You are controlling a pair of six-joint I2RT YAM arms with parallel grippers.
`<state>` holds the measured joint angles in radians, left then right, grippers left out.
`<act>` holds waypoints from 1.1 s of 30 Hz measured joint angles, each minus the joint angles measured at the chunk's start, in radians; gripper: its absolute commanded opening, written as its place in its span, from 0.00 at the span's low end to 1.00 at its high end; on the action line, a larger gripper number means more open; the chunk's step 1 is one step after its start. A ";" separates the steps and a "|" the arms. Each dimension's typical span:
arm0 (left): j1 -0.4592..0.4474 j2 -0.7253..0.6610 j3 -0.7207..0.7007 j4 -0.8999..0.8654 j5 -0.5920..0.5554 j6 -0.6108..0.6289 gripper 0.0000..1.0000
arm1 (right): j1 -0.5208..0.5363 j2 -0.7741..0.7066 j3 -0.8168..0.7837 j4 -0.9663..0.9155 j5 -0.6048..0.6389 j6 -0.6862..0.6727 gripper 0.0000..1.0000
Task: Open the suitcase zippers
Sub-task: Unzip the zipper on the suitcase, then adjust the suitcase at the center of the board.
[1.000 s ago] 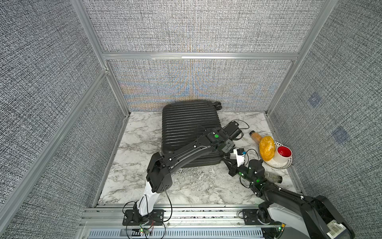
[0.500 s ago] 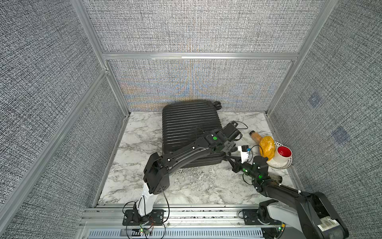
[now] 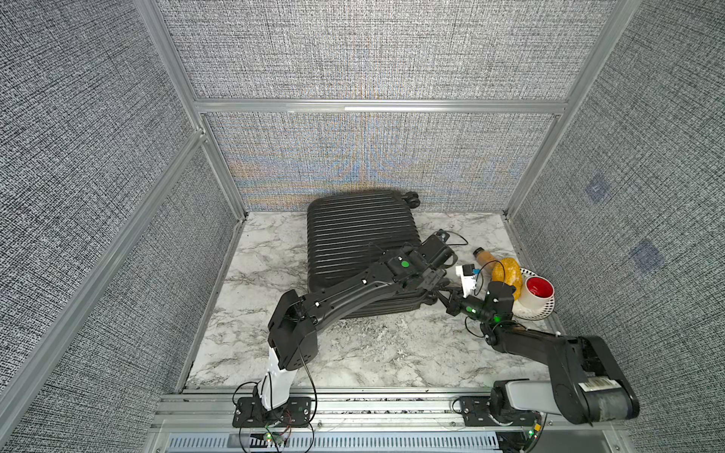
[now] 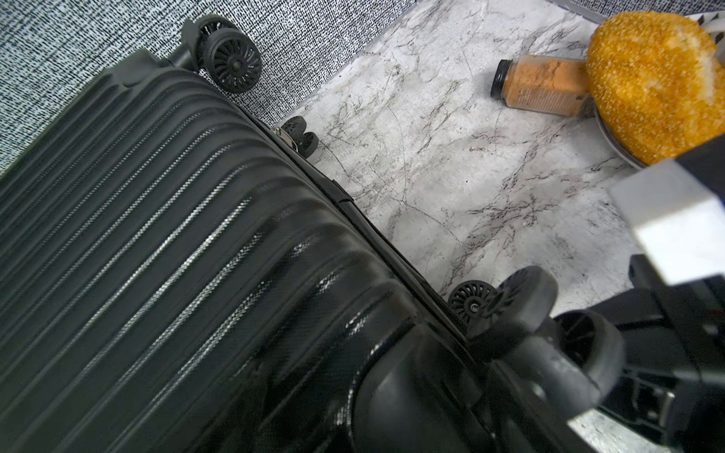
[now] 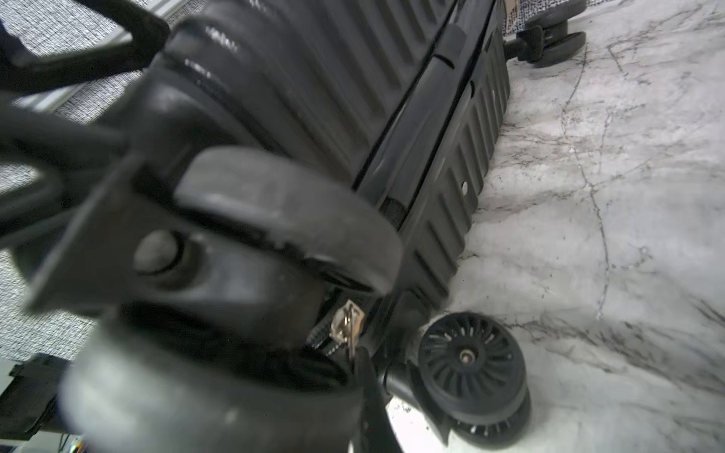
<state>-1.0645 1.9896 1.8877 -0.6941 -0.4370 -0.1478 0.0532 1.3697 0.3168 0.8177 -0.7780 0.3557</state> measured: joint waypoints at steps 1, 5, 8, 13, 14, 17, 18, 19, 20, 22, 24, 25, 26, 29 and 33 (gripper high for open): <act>0.000 -0.002 -0.004 0.004 0.000 0.000 0.87 | -0.011 0.017 0.016 0.000 -0.024 -0.003 0.00; 0.001 -0.021 -0.024 0.023 0.002 -0.003 0.87 | -0.050 0.095 0.096 -0.013 -0.111 -0.027 0.00; -0.001 -0.035 -0.034 0.001 0.021 -0.001 0.87 | -0.062 0.154 0.153 -0.013 -0.137 -0.046 0.00; -0.001 -0.058 -0.045 -0.081 0.011 0.021 0.87 | -0.057 0.198 0.179 0.010 -0.148 -0.052 0.00; -0.001 -0.065 -0.045 -0.098 0.006 0.019 0.87 | -0.051 0.193 0.169 0.021 -0.132 -0.052 0.00; 0.001 -0.095 -0.049 -0.152 0.000 0.002 0.90 | -0.026 0.155 0.122 0.039 -0.081 -0.052 0.00; 0.002 -0.111 -0.052 -0.169 0.001 -0.010 0.91 | -0.016 0.138 0.104 0.044 -0.060 -0.051 0.00; 0.003 -0.137 -0.057 -0.188 0.002 -0.021 0.92 | -0.006 0.117 0.084 0.048 -0.038 -0.048 0.00; 0.006 -0.167 -0.064 -0.197 0.002 -0.033 0.92 | 0.006 0.093 0.061 0.052 -0.013 -0.047 0.00; 0.006 -0.248 -0.101 -0.181 -0.003 -0.061 0.92 | 0.026 0.049 0.023 0.053 0.024 -0.040 0.00; 0.007 -0.349 -0.172 -0.148 -0.019 -0.097 0.92 | 0.053 -0.002 -0.017 0.053 0.055 -0.032 0.00; 0.009 -0.397 -0.217 -0.129 -0.031 -0.116 0.92 | 0.068 -0.026 -0.036 0.052 0.068 -0.024 0.00; 0.014 -0.450 -0.270 -0.109 -0.040 -0.137 0.92 | 0.087 -0.052 -0.054 0.051 0.082 -0.016 0.00; 0.053 -0.588 -0.426 -0.076 -0.077 -0.201 0.93 | 0.158 -0.117 -0.093 0.040 0.119 0.004 0.00; 0.119 -0.764 -0.616 -0.049 -0.109 -0.287 0.92 | 0.272 -0.197 -0.136 0.020 0.157 0.013 0.00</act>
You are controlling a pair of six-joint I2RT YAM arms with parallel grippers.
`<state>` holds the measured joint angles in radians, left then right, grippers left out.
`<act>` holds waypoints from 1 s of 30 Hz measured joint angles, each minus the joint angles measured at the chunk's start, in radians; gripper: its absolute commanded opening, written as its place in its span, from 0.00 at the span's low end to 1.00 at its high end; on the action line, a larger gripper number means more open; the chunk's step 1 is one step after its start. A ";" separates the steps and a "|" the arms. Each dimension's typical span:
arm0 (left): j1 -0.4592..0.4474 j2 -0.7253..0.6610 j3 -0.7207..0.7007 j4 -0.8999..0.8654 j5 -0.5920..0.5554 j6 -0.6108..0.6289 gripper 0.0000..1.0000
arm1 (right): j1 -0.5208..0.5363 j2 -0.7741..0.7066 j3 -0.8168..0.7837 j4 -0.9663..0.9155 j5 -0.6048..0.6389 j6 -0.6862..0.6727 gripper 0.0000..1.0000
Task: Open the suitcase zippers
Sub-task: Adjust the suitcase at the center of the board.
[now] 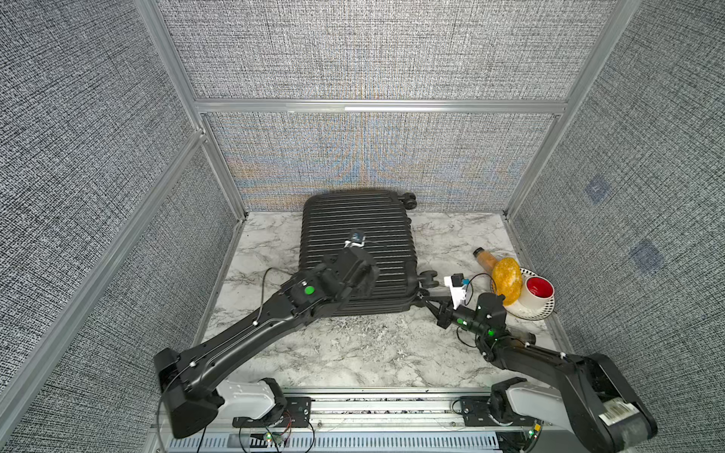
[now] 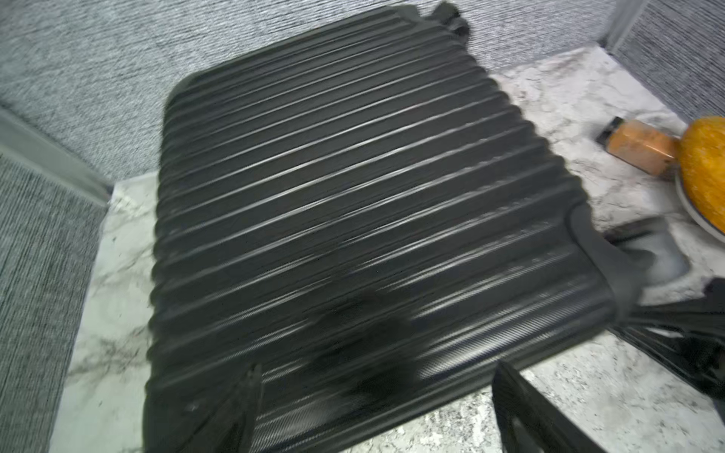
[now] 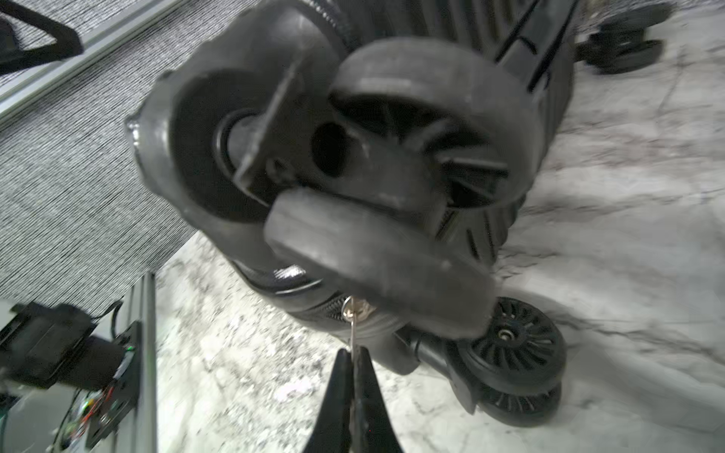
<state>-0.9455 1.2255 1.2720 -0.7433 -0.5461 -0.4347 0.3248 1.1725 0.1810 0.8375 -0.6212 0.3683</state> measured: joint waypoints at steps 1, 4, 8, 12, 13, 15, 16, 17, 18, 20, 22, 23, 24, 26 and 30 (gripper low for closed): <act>0.005 -0.038 -0.039 0.002 -0.006 -0.022 0.92 | 0.022 -0.019 -0.013 0.000 0.007 0.001 0.00; 0.011 -0.110 -0.124 0.000 -0.023 -0.081 0.90 | 0.039 -0.056 -0.042 0.000 0.038 0.019 0.00; 0.059 -0.208 -0.245 0.000 -0.018 -0.174 0.90 | 0.033 -0.047 -0.040 0.001 0.093 0.027 0.00; 0.178 -0.288 -0.344 0.034 0.043 -0.238 0.90 | 0.006 0.028 -0.027 0.052 0.069 0.037 0.00; 0.198 -0.288 -0.351 0.043 0.066 -0.246 0.90 | -0.003 0.050 -0.022 0.068 0.056 0.041 0.00; 0.227 -0.278 -0.354 0.066 0.093 -0.251 0.90 | -0.022 0.090 -0.008 0.095 0.038 0.053 0.00; 0.239 -0.271 -0.355 0.078 0.107 -0.256 0.90 | -0.031 0.105 -0.004 0.105 0.030 0.056 0.00; 0.251 -0.264 -0.357 0.095 0.117 -0.259 0.90 | -0.039 0.117 -0.001 0.113 0.023 0.060 0.00; 0.261 -0.257 -0.359 0.112 0.128 -0.259 0.90 | -0.050 0.129 0.003 0.120 0.011 0.063 0.00; 0.276 -0.241 -0.367 0.141 0.143 -0.262 0.90 | -0.069 0.149 0.014 0.125 -0.001 0.067 0.00; 0.287 -0.228 -0.375 0.173 0.159 -0.264 0.90 | -0.090 0.171 0.034 0.123 -0.011 0.066 0.00; 0.291 -0.222 -0.378 0.190 0.164 -0.264 0.90 | -0.099 0.183 0.046 0.120 -0.013 0.066 0.00; 0.296 -0.215 -0.380 0.204 0.174 -0.265 0.90 | -0.109 0.198 0.060 0.116 -0.018 0.064 0.00; 0.303 -0.207 -0.382 0.225 0.183 -0.265 0.90 | -0.125 0.232 0.087 0.115 -0.027 0.056 0.00; 0.315 -0.198 -0.385 0.248 0.205 -0.264 0.90 | -0.152 0.308 0.133 0.141 -0.051 0.051 0.00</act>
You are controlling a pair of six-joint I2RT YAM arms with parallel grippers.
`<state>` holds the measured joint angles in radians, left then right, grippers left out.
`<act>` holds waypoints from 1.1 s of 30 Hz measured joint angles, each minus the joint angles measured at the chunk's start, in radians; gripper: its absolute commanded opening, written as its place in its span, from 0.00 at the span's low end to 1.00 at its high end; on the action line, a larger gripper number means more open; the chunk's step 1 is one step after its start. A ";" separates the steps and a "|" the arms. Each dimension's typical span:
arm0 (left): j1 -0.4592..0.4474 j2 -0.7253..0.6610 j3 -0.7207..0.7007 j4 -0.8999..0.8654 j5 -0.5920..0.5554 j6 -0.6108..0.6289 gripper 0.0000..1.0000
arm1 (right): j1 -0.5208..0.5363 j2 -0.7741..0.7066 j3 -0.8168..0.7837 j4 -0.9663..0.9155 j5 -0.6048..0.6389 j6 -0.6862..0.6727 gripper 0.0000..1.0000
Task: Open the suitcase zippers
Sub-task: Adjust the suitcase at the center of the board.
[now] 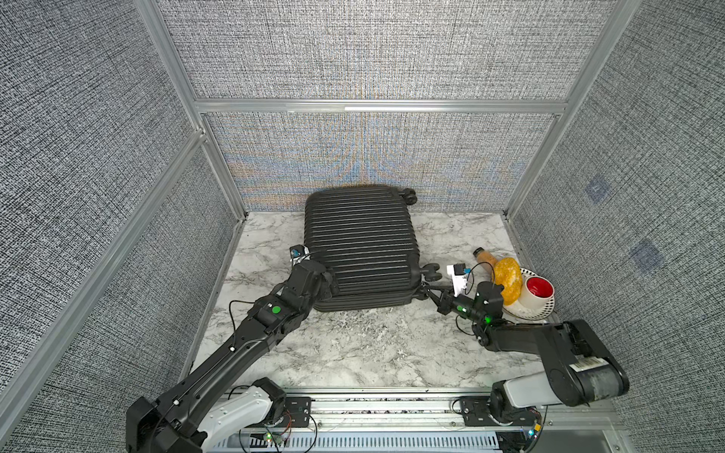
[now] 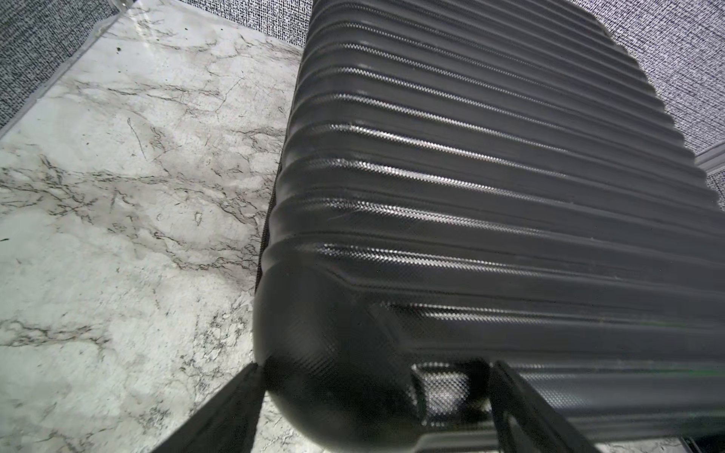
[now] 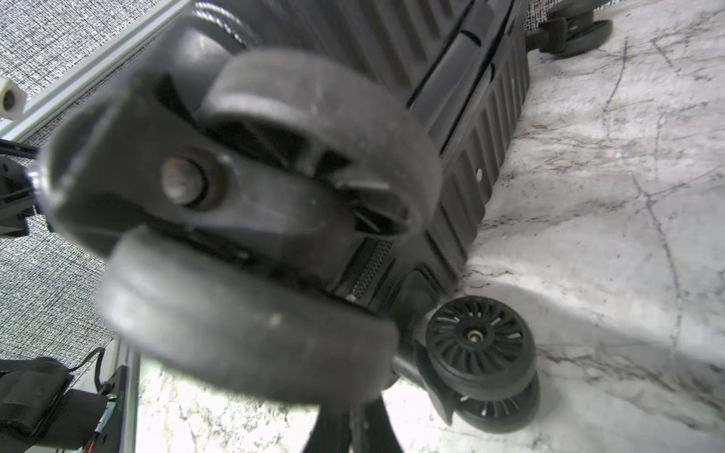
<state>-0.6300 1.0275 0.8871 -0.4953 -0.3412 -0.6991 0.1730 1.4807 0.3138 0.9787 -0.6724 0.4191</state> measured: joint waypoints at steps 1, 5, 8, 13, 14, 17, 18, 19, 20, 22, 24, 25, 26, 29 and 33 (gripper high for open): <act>0.004 0.003 -0.002 0.001 0.005 0.000 0.90 | -0.006 0.019 0.011 0.006 -0.008 0.000 0.00; 0.015 0.005 -0.008 0.005 0.014 0.000 0.90 | -0.022 0.092 0.067 0.031 -0.035 0.001 0.00; 0.027 0.006 -0.003 0.008 0.009 0.000 0.90 | -0.019 0.141 0.110 0.045 -0.057 0.006 0.00; 0.030 0.014 0.102 -0.089 0.041 0.084 0.87 | 0.047 0.137 0.080 0.085 -0.049 0.012 0.00; 0.029 0.035 0.145 -0.097 0.058 0.107 0.85 | 0.061 0.136 0.068 0.103 -0.049 0.015 0.00; -0.012 0.153 0.286 -0.095 0.120 0.188 0.77 | 0.109 0.132 0.017 0.179 -0.041 0.047 0.00; -0.042 0.213 0.340 -0.095 0.153 0.226 0.75 | 0.126 0.130 -0.002 0.206 -0.037 0.058 0.00; -0.078 0.277 0.398 -0.100 0.189 0.267 0.73 | 0.141 0.126 -0.017 0.224 -0.034 0.066 0.00; -0.106 0.330 0.449 -0.107 0.216 0.302 0.72 | 0.154 0.122 -0.029 0.236 -0.031 0.071 0.00; -0.166 0.465 0.590 -0.121 0.304 0.409 0.73 | 0.172 0.114 -0.052 0.261 -0.027 0.079 0.00; -0.196 0.573 0.704 -0.135 0.397 0.514 0.80 | 0.178 0.110 -0.067 0.278 -0.029 0.093 0.00; -0.200 0.622 0.762 -0.153 0.440 0.559 0.80 | 0.179 0.106 -0.072 0.282 -0.029 0.097 0.00; -0.201 0.668 0.816 -0.167 0.480 0.602 0.80 | 0.180 0.103 -0.073 0.282 -0.030 0.100 0.00; -0.200 0.811 0.998 -0.240 0.613 0.741 0.79 | 0.180 0.085 -0.078 0.279 -0.026 0.101 0.00; -0.208 0.972 1.192 -0.367 0.763 0.880 0.72 | 0.180 0.056 -0.080 0.246 -0.011 0.099 0.00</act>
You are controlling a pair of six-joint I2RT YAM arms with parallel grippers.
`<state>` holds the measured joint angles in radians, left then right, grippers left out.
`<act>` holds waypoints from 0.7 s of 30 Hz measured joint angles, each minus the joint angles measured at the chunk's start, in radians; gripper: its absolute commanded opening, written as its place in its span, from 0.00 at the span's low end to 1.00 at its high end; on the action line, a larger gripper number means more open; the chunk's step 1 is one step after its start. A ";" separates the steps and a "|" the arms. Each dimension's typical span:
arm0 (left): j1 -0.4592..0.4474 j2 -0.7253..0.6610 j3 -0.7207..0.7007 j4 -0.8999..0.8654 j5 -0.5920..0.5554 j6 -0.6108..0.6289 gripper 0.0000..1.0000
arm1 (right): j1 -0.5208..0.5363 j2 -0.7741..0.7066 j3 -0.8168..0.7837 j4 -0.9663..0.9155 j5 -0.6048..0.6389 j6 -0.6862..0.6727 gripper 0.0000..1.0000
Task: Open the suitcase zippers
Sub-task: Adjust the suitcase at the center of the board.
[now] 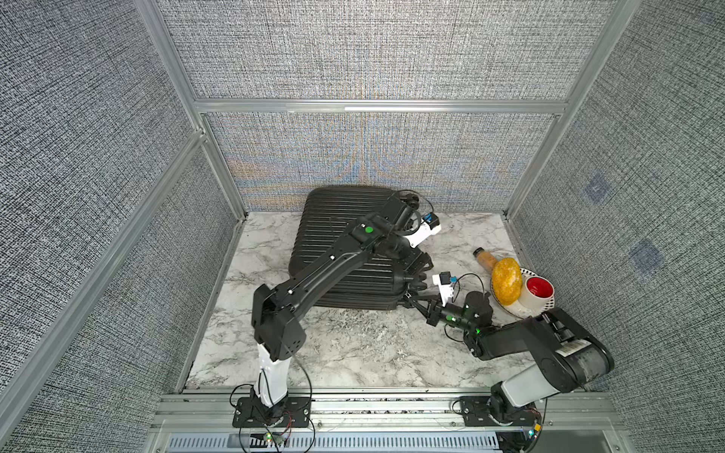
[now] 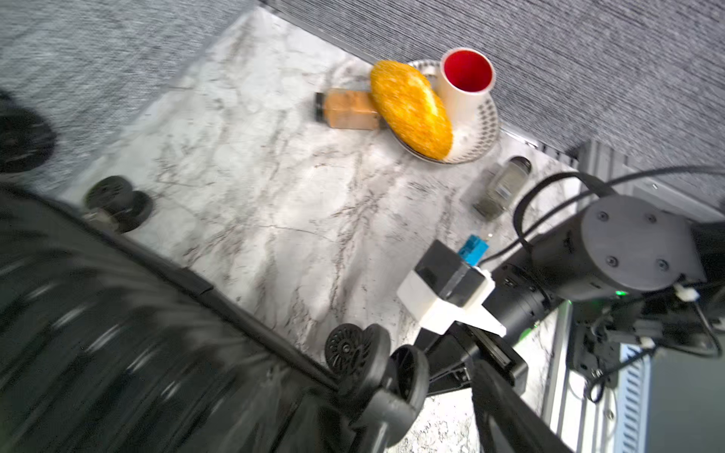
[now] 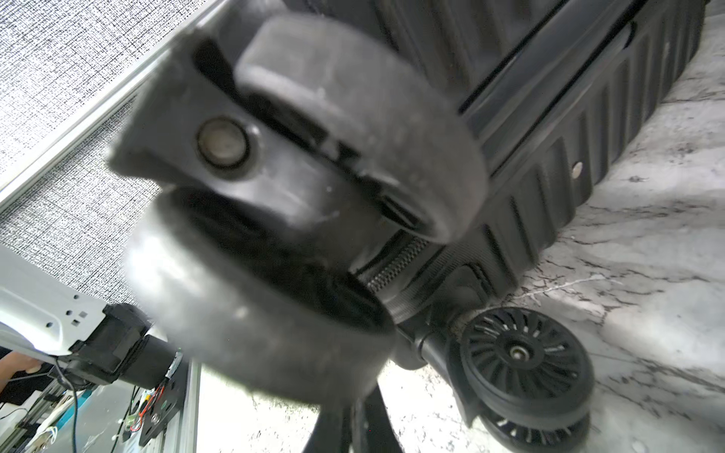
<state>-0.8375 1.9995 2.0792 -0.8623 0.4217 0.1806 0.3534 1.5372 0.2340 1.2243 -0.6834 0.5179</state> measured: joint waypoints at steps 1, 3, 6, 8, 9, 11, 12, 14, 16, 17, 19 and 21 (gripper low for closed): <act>-0.003 0.034 0.032 -0.031 0.031 0.031 0.72 | 0.000 -0.005 0.000 -0.008 0.003 -0.002 0.00; -0.008 0.078 0.063 -0.089 0.071 0.080 0.72 | 0.000 -0.010 -0.002 -0.013 0.006 -0.003 0.00; -0.014 0.097 0.064 -0.153 0.091 0.139 0.71 | 0.000 -0.014 -0.002 -0.016 0.010 -0.006 0.00; -0.018 0.097 0.064 -0.169 0.086 0.172 0.72 | 0.000 -0.014 -0.002 -0.017 0.010 -0.007 0.00; -0.018 0.099 0.067 -0.179 0.079 0.189 0.72 | 0.000 -0.014 -0.002 -0.017 0.011 -0.008 0.00; -0.017 0.109 0.077 -0.201 0.065 0.214 0.73 | 0.000 -0.015 -0.003 -0.018 0.013 -0.010 0.00; -0.016 0.115 0.079 -0.213 0.056 0.226 0.74 | 0.000 -0.017 -0.003 -0.018 0.014 -0.010 0.00; -0.017 0.117 0.078 -0.221 0.048 0.250 0.76 | 0.000 -0.021 -0.003 -0.024 0.017 -0.013 0.00; -0.020 0.116 0.066 -0.222 0.033 0.268 0.76 | 0.000 -0.027 -0.004 -0.032 0.021 -0.018 0.00; -0.020 0.114 0.061 -0.218 0.027 0.274 0.76 | 0.000 -0.029 -0.004 -0.034 0.021 -0.021 0.00; -0.023 0.109 0.049 -0.212 0.016 0.286 0.77 | 0.000 -0.033 -0.003 -0.042 0.024 -0.025 0.00; -0.024 0.108 0.044 -0.209 0.009 0.293 0.77 | -0.002 -0.040 -0.002 -0.056 0.025 -0.029 0.00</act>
<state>-0.8612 2.1075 2.1235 -1.0718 0.4309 0.4740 0.3519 1.4971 0.2321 1.1687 -0.6582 0.4889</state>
